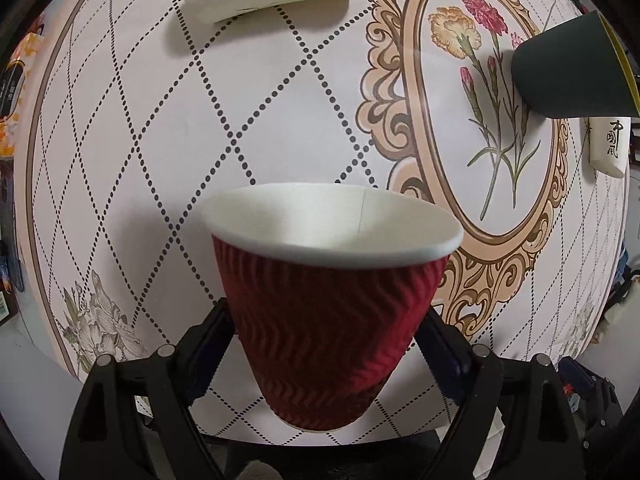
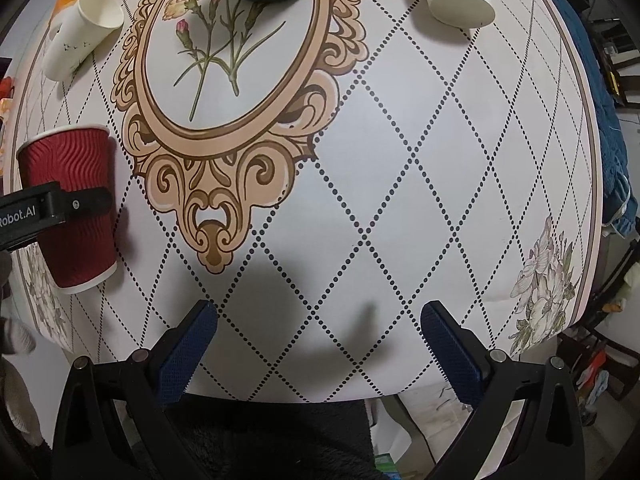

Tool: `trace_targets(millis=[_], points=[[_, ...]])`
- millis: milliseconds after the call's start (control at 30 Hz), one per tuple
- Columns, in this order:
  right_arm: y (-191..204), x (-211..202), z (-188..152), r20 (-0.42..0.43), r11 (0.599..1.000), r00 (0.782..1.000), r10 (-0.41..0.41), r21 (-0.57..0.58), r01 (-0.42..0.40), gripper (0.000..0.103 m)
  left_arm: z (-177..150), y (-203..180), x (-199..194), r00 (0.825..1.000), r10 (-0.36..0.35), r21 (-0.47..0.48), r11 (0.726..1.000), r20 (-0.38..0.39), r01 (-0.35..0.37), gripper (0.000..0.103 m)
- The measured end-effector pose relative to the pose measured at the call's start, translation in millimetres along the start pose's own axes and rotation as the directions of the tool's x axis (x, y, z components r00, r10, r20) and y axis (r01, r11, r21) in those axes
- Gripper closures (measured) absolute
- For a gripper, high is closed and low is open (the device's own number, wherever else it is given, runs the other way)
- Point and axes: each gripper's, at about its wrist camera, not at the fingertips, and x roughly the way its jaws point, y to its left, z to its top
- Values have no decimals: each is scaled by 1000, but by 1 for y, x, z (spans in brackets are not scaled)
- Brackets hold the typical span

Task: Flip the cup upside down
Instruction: 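Lift the red cup with the left gripper and carry it toward the flower print, then lower the red cup upright onto the tablecloth and open the left gripper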

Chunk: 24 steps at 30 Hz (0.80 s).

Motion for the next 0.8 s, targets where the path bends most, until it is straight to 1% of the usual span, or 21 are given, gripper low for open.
trace_targets(millis=[167,300,467,600,633,700,767,800], points=[[-8,-2,2,1,1000,1000,3,8,-4,0,11,-5,-5,1000,5,2,1000,5,-5,15],[-9,-2,3,2,1000,1000,6,13,-6,0,14,-2,-8,1000,9,1,1000,13,-9,15],[-4,-6,2,9,1000,1000,10,15,-10,0,11,1,-26,999,13,0,1000,43,-13,15],[-3,-18,0,22,1000,999,27,13,-27,0,2,0,-58,995,12,16,1000,103,-14,15],[-3,-22,-1,29,999,999,31,10,-32,0,-1,1,-70,992,23,19,999,126,-26,15],[-2,-34,-5,51,999,998,46,3,-46,0,-9,4,-90,985,26,27,999,171,-31,15],[1,-47,-8,70,998,996,63,-4,-63,0,-21,11,-110,974,62,24,997,218,-69,15],[3,-56,-11,86,997,994,74,-10,-73,0,-29,15,-117,969,68,21,997,237,-76,15]])
